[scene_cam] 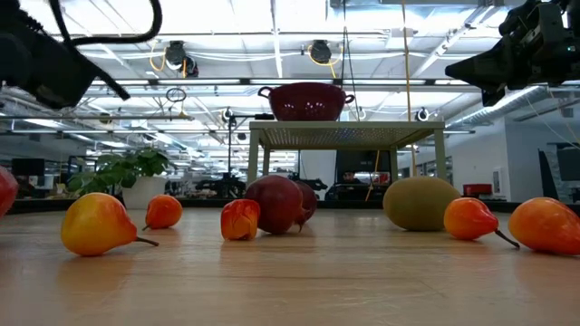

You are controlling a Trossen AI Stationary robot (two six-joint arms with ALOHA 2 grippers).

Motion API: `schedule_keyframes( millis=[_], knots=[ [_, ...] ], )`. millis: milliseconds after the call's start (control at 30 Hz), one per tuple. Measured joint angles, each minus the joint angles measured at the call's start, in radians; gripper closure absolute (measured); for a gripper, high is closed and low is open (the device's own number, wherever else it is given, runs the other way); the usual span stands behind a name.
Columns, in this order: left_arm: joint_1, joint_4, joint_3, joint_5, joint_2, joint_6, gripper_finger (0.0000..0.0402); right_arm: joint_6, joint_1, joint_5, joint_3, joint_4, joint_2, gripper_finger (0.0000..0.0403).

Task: Pick & Place Fruit
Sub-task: Put the mango into the strainer bowl

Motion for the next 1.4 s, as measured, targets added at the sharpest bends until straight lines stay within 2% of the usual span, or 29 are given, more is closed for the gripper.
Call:
schedule_keyframes(
  millis=[67,167,267,467,600,900,1167,1400],
  knots=[
    [0.01,0.003,0.012,-0.01,-0.024,0.006,0.0177,0.0,0.0,0.0,0.0,0.0,0.0,0.0403],
    [0.021,0.006,0.025,-0.081,-0.077,0.025,0.0175,0.0,0.0,0.0,0.0,0.0,0.0,0.0403],
    [0.021,0.014,0.027,-0.224,-0.136,0.048,0.0173,0.0,0.0,0.0,0.0,0.0,0.0,0.0403],
    [-0.019,0.046,0.027,-0.563,-0.209,0.19,0.0172,0.0,0.0,0.0,0.0,0.0,0.0,0.0403],
    [-0.044,0.12,0.027,-0.715,-0.212,0.274,0.0171,0.0,0.0,0.0,0.0,0.0,0.0,0.0403],
    [-0.053,0.401,0.027,-1.015,-0.212,0.423,0.017,0.0,0.0,0.0,0.0,0.0,0.0,0.0403],
    [-0.025,0.664,0.027,-1.033,-0.212,0.514,0.017,0.0,0.0,0.0,0.0,0.0,0.0,0.0403],
    [0.019,0.922,0.027,-0.955,-0.212,0.625,0.0188,0.0,0.0,0.0,0.0,0.0,0.0,0.0403]
  ],
)
